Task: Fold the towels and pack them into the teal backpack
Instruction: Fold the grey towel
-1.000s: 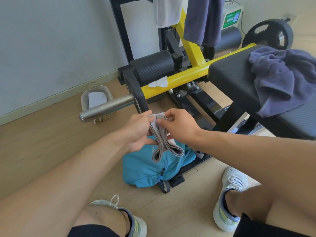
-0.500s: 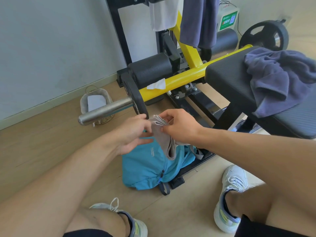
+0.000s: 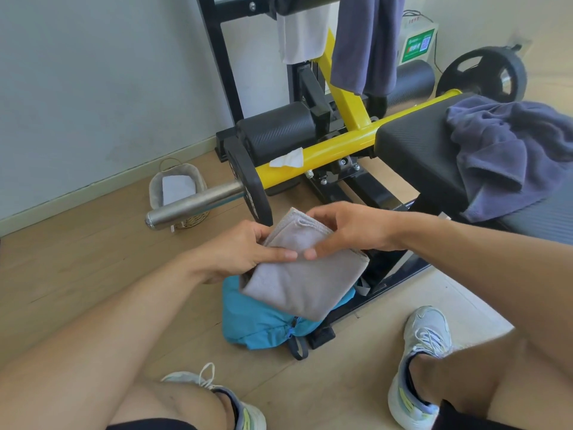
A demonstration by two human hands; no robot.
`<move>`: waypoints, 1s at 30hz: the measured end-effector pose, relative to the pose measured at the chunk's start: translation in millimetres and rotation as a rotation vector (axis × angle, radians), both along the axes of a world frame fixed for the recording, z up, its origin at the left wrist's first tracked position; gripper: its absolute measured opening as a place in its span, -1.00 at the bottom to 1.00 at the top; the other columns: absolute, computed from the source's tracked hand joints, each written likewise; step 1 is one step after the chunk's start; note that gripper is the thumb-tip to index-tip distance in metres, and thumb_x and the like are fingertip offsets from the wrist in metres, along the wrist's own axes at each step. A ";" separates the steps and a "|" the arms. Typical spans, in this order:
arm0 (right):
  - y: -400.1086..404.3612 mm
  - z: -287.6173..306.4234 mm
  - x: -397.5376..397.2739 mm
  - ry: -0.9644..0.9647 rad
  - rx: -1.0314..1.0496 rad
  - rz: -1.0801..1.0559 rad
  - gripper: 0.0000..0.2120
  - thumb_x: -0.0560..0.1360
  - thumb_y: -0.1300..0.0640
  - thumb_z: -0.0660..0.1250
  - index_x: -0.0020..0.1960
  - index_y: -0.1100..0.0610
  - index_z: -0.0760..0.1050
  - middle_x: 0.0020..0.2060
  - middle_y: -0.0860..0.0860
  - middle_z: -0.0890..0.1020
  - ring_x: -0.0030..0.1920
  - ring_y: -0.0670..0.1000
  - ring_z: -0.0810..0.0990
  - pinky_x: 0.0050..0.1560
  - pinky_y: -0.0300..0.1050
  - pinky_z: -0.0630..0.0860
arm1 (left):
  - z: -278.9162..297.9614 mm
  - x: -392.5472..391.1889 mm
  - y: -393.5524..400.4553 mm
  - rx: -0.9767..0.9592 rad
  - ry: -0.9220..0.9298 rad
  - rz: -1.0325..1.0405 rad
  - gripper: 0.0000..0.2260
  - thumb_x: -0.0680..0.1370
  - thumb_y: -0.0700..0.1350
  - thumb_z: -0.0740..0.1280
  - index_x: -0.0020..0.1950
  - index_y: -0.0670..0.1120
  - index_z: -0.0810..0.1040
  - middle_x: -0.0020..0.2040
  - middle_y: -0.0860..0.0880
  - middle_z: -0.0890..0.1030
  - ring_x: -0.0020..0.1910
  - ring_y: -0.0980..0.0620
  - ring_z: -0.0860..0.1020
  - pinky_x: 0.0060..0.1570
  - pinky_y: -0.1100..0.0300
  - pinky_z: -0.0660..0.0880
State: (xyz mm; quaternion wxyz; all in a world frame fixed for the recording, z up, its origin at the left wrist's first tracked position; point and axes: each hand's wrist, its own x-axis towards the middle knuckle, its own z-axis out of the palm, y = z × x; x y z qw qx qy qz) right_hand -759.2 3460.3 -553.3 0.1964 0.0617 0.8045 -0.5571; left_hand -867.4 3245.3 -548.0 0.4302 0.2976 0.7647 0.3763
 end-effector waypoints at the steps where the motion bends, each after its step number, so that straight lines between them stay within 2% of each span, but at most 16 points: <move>1: 4.1 -1.3 1.5 -0.069 0.074 0.062 -0.55 0.42 0.05 0.59 0.27 0.05 0.58 0.13 -0.04 0.71 0.13 -0.01 0.70 0.20 0.00 0.64 | -0.6 -0.4 -0.3 0.010 -0.060 0.018 -0.90 0.48 -0.04 0.51 -0.07 -0.04 0.73 -0.05 -0.04 0.76 -0.05 0.04 0.71 -0.05 0.18 0.61; 3: 10.9 -4.8 4.1 -0.153 0.213 0.139 -0.52 0.39 0.00 0.61 0.26 0.03 0.59 0.12 -0.10 0.71 0.14 -0.03 0.69 0.25 -0.01 0.61 | -2.4 -1.8 -1.3 0.020 -0.184 0.076 -0.75 0.48 -0.01 0.46 0.06 -0.13 0.69 0.07 -0.12 0.74 0.09 -0.07 0.70 0.11 0.06 0.62; 6: 17.3 -4.2 5.1 -0.168 0.191 0.102 -0.56 0.40 0.06 0.60 0.24 0.03 0.60 0.11 -0.08 0.72 0.14 0.03 0.69 0.18 -0.02 0.65 | -4.5 -4.0 -3.3 0.034 -0.331 0.155 -0.63 0.50 0.00 0.41 0.22 -0.18 0.63 0.17 -0.15 0.71 0.15 -0.08 0.69 0.10 0.09 0.62; 8: 20.0 -2.2 3.5 -0.156 0.002 -0.013 -0.57 0.42 0.14 0.57 0.26 0.09 0.59 0.14 -0.02 0.72 0.16 0.03 0.69 0.19 -0.02 0.64 | -5.8 -6.2 -4.4 0.064 -0.388 0.234 -0.56 0.49 0.00 0.41 0.29 -0.21 0.59 0.20 -0.18 0.69 0.15 -0.08 0.69 0.08 0.08 0.63; 10: 20.2 -3.2 1.4 -0.153 -0.292 -0.181 -0.53 0.43 0.14 0.52 0.31 0.14 0.55 0.21 0.04 0.69 0.23 0.07 0.66 0.28 0.04 0.58 | -4.2 -8.0 -4.3 0.134 -0.448 0.313 -0.55 0.49 -0.03 0.40 0.33 -0.22 0.56 0.21 -0.17 0.69 0.13 -0.07 0.69 0.01 0.10 0.66; 12: 18.3 -7.0 0.0 -0.166 -0.550 -0.339 -0.46 0.43 0.06 0.49 0.38 0.13 0.51 0.28 0.09 0.65 0.29 0.11 0.62 0.34 0.11 0.52 | -0.1 -8.1 -2.6 0.218 -0.496 0.372 -0.60 0.51 -0.06 0.39 0.31 -0.17 0.56 0.19 -0.14 0.70 0.08 -0.04 0.71 -0.08 0.13 0.67; 14: 13.5 -11.6 -1.0 -0.202 -0.699 -0.406 -0.41 0.44 -0.01 0.50 0.42 0.13 0.49 0.33 0.12 0.61 0.32 0.14 0.60 0.38 0.14 0.49 | 2.9 -6.3 -0.4 0.278 -0.529 0.409 -0.73 0.55 -0.09 0.36 0.23 -0.12 0.59 0.15 -0.11 0.72 0.02 0.00 0.73 -0.11 0.15 0.67; 17: 3.2 -14.7 -1.2 -0.294 -0.666 -0.400 -0.45 0.46 0.02 0.47 0.40 0.14 0.49 0.27 0.12 0.65 0.28 0.13 0.64 0.25 0.08 0.58 | 2.5 -4.5 0.5 0.279 -0.551 0.466 -0.80 0.62 -0.12 0.33 0.23 -0.10 0.58 0.10 -0.10 0.74 0.00 -0.01 0.73 -0.12 0.13 0.68; 20: 1.1 -17.6 -3.9 -0.276 -0.568 -0.454 -0.54 0.50 0.15 0.47 0.38 0.14 0.52 0.20 0.09 0.70 0.19 0.11 0.68 0.14 0.04 0.65 | 0.1 -7.8 -1.4 0.208 -0.559 0.478 -0.71 0.61 -0.17 0.35 0.33 -0.15 0.54 0.15 -0.14 0.72 0.05 -0.07 0.72 -0.14 0.09 0.68; 26: 7.1 -19.2 -3.8 -0.226 -0.535 -0.409 -0.56 0.53 0.39 0.38 0.37 0.13 0.53 0.26 0.08 0.67 0.29 0.13 0.63 0.33 0.11 0.55 | -6.3 -18.2 -8.0 0.152 -0.581 0.442 -0.64 0.61 -0.28 0.33 0.41 -0.17 0.48 0.20 -0.17 0.70 0.05 -0.11 0.72 -0.16 -0.01 0.69; 28: 7.5 -19.1 -5.0 -0.223 -0.553 -0.465 -0.59 0.55 0.42 0.33 0.36 0.18 0.54 0.24 0.10 0.67 0.28 0.14 0.63 0.31 0.08 0.56 | -6.6 -21.0 -8.3 0.194 -0.646 0.418 -0.63 0.63 -0.34 0.25 0.43 -0.15 0.45 0.24 -0.20 0.67 0.06 -0.15 0.71 -0.20 -0.03 0.69; 30: 6.4 -17.1 -6.9 -0.217 -0.585 -0.509 -0.61 0.57 0.44 0.30 0.35 0.21 0.55 0.25 0.13 0.66 0.27 0.16 0.63 0.23 0.04 0.61 | -6.3 -23.4 -6.8 0.257 -0.725 0.438 -0.62 0.63 -0.40 0.16 0.36 -0.11 0.53 0.23 -0.20 0.67 0.04 -0.15 0.72 -0.17 -0.02 0.70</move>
